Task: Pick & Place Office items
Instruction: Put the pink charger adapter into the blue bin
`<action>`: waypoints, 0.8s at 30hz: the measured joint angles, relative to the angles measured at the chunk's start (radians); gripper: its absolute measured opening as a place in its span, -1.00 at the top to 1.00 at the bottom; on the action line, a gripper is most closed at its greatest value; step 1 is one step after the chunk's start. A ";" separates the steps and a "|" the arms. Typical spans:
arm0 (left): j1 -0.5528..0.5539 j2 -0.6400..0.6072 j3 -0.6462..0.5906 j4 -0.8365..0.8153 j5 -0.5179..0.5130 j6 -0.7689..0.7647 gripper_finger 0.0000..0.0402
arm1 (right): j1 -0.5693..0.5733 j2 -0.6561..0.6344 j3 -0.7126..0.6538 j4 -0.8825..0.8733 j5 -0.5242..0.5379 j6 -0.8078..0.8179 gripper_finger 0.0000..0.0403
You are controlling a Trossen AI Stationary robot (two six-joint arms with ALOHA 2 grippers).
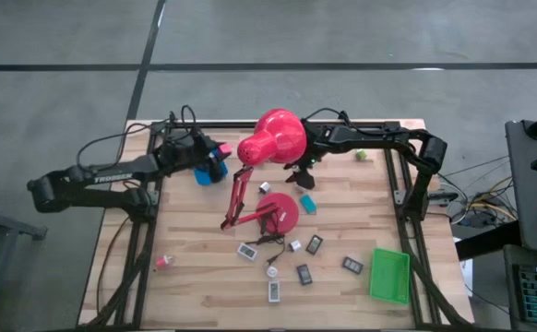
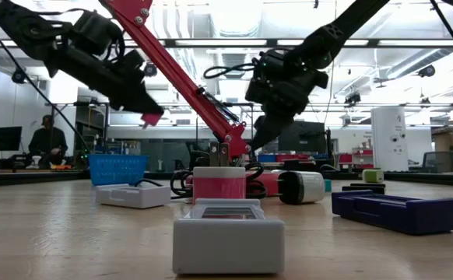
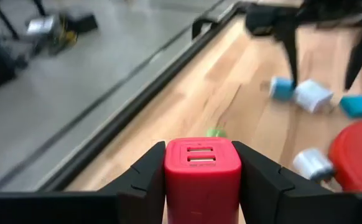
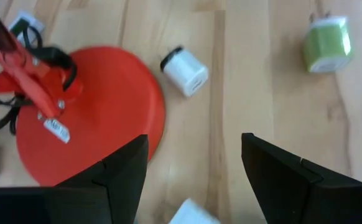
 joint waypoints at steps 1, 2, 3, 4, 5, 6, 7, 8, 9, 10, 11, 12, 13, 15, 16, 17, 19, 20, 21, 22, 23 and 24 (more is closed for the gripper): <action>0.000 0.001 0.004 -0.030 -0.010 -0.008 0.28 | 0.000 0.000 -0.002 -0.013 0.001 -0.006 -0.22; 0.000 0.006 0.008 -0.054 -0.028 -0.014 0.28 | 0.000 0.000 -0.004 -0.027 0.005 -0.008 -0.22; 0.000 0.011 0.011 -0.072 -0.044 -0.020 0.28 | 0.000 -0.001 -0.007 -0.035 0.010 -0.009 -0.21; 0.000 0.015 0.012 -0.088 -0.060 -0.022 0.28 | 0.000 -0.003 -0.010 -0.043 0.021 -0.009 -0.21; 0.001 0.020 0.012 -0.100 -0.079 -0.025 0.28 | 0.000 -0.003 -0.013 -0.049 0.025 -0.006 -0.21; 0.001 0.023 0.012 -0.105 -0.094 -0.030 0.28 | 0.000 -0.005 -0.014 -0.058 0.026 -0.005 -0.20; 0.001 0.028 0.012 -0.117 -0.106 -0.032 0.28 | 0.000 -0.005 -0.016 -0.066 0.026 -0.004 -0.20; 0.001 0.033 0.011 -0.130 -0.113 -0.034 0.28 | 0.000 -0.005 -0.018 -0.079 0.026 0.000 -0.20; 0.001 0.039 0.011 -0.139 -0.120 -0.036 0.28 | 0.000 -0.005 -0.019 -0.092 0.026 0.004 -0.20; 0.001 0.047 0.011 -0.149 -0.126 -0.036 0.28 | 0.000 -0.005 -0.020 -0.100 0.026 0.011 -0.20; 0.001 0.055 0.011 -0.157 -0.128 -0.036 0.28 | 0.000 -0.005 -0.020 -0.112 0.027 0.013 -0.20; 0.001 0.064 0.011 -0.162 -0.133 -0.037 0.28 | 0.000 -0.005 -0.020 -0.126 0.027 0.014 -0.20; 0.001 0.075 0.011 -0.163 -0.133 -0.039 0.28 | 0.001 -0.006 -0.020 -0.142 0.027 0.015 -0.20; 0.002 0.099 0.010 -0.166 -0.133 -0.040 0.28 | 0.004 -0.009 -0.021 -0.181 0.040 0.017 -0.20; 0.002 0.114 0.010 -0.166 -0.133 -0.041 0.28 | 0.008 -0.013 -0.021 -0.197 0.057 0.017 -0.20; 0.002 0.130 0.010 -0.166 -0.134 -0.043 0.28 | 0.013 -0.019 -0.024 -0.214 0.074 0.018 -0.20; 0.004 0.162 0.010 -0.165 -0.133 -0.043 0.28 | 0.024 -0.037 -0.031 -0.234 0.092 0.033 -0.20; 0.006 0.177 0.010 -0.166 -0.134 -0.043 0.28 | 0.031 -0.047 -0.036 -0.239 0.095 0.044 -0.20; 0.007 0.191 0.010 -0.165 -0.137 -0.044 0.28 | 0.038 -0.061 -0.042 -0.243 0.095 0.058 -0.20; 0.008 0.204 0.010 -0.161 -0.143 -0.044 0.28 | 0.046 -0.079 -0.051 -0.243 0.097 0.073 -0.20; 0.008 0.214 0.010 -0.160 -0.148 -0.044 0.28 | 0.057 -0.101 -0.062 -0.242 0.098 0.090 -0.20; 0.008 0.221 0.010 -0.152 -0.151 -0.044 0.28 | 0.067 -0.123 -0.074 -0.238 0.097 0.108 -0.20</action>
